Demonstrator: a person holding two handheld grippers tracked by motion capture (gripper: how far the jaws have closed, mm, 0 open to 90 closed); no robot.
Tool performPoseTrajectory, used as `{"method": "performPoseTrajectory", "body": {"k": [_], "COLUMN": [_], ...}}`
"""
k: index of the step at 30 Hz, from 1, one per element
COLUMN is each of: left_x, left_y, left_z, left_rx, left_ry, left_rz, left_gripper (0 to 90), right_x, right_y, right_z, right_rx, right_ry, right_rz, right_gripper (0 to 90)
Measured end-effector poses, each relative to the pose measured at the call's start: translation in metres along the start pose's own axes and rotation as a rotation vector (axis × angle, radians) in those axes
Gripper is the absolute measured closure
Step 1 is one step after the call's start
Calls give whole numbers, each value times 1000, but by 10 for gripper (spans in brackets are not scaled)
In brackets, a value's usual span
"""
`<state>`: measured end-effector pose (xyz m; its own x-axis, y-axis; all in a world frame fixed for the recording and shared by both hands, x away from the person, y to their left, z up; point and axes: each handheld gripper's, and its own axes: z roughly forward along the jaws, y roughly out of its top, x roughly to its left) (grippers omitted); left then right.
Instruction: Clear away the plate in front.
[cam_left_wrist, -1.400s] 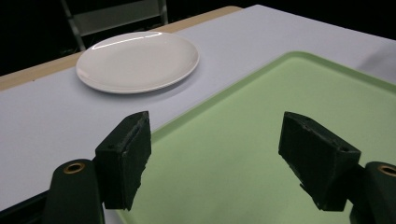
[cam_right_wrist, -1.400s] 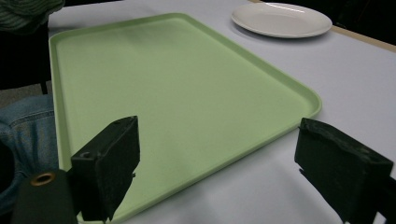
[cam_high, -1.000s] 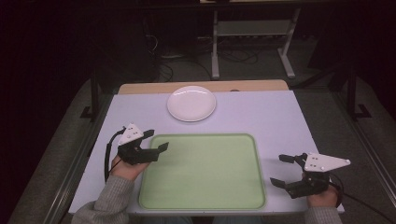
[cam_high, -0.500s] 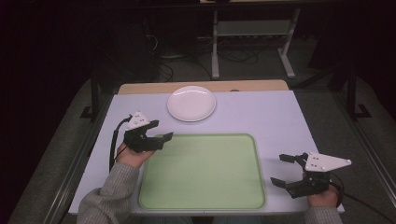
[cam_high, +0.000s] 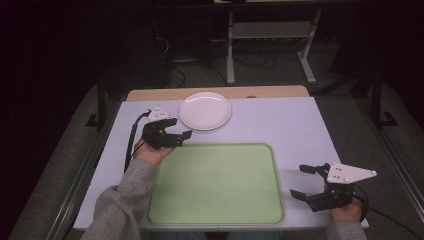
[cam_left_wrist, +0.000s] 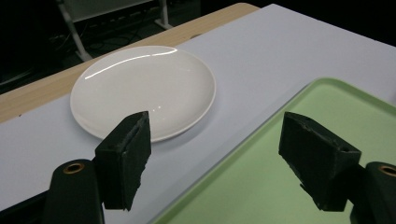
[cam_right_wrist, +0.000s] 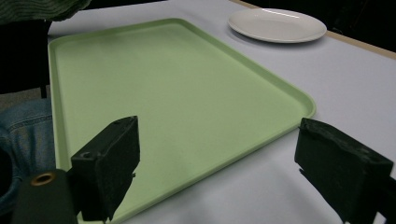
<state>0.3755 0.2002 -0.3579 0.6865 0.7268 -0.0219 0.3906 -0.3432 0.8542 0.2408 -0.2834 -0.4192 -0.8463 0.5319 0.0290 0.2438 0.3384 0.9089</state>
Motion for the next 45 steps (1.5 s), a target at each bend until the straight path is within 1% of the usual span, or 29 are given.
{"method": "performPoseTrajectory", "body": {"k": [8,12,14,15,16,19,21,22,23,24,25,26,27,28,29,30,31,32,33,34,37,38,39,40,41,42,43,44,45], "left_x": [5,9,13,17,17,22,30,30,34,40,43,43,49,49,51,56,56,59,65,65,72,74,78,78,81,81,83,83,85], "left_y": [12,17,19,20,20,19,15,15,13,10,8,8,5,5,3,0,0,-2,-7,-7,-13,-14,-18,-18,-21,-21,-24,-24,-27], "left_z": [13,21,26,31,31,40,49,49,52,58,61,61,66,66,68,73,73,75,78,78,83,85,88,88,91,91,94,94,98], "left_rx": [23,35,40,34,34,45,48,48,48,54,56,56,53,53,56,74,74,80,84,84,87,87,88,88,94,94,97,97,99], "left_ry": [-1,-1,-4,-30,-30,-26,-36,-36,-40,-40,-39,-39,-24,-24,-8,25,25,39,55,55,61,73,84,84,102,102,117,117,119], "left_rz": [-5,-25,-50,-122,-122,-175,-258,-258,-293,-367,-394,-394,-450,-450,-481,-560,-560,-603,-691,-691,-810,-836,-885,-885,-935,-935,-969,-969,-1002], "left_gripper": [250,250,248,248,248,250,251,251,251,267,293,299,307,323,323,352,366,366,375,391,441,441,455,456,456,457,457,459,462], "right_x": [0,-1,-1,-1,-1,-1,-1,-1,-1,-1,-1,-1,-1,-1,-1,-1,-1,-1,-1,-1,-2,-2,-2,-2,-2,-2,-2,-2,-2], "right_y": [0,0,0,0,0,0,-1,-1,-1,0,0,0,0,0,0,0,0,0,0,0,-1,-1,-1,-1,-1,-1,-1,-1,-1], "right_z": [0,0,0,0,0,0,0,0,0,0,0,0,0,0,0,0,0,0,0,0,0,0,-1,-1,-1,-1,-1,-1,-1], "right_rx": [-2,-1,-1,-1,-1,-1,-3,-3,-3,-2,-1,-1,1,1,1,0,-2,-2,-3,-3,-4,-4,-5,-5,-5,-5,-7,-7,-7], "right_ry": [1,2,3,3,3,5,6,6,7,7,8,8,8,8,9,9,10,10,11,11,13,13,14,14,14,14,15,15,16], "right_rz": [0,-1,-2,-2,-1,-2,-1,-1,-1,-1,-1,-1,-1,-1,-2,0,0,0,0,0,-1,-1,-2,-2,-1,-1,1,1,0], "right_gripper": [132,132,132,132,132,132,132,132,132,132,132,132,132,132,132,132,132,132,132,132,132,132,132,132,132,132,132,132,132]}}
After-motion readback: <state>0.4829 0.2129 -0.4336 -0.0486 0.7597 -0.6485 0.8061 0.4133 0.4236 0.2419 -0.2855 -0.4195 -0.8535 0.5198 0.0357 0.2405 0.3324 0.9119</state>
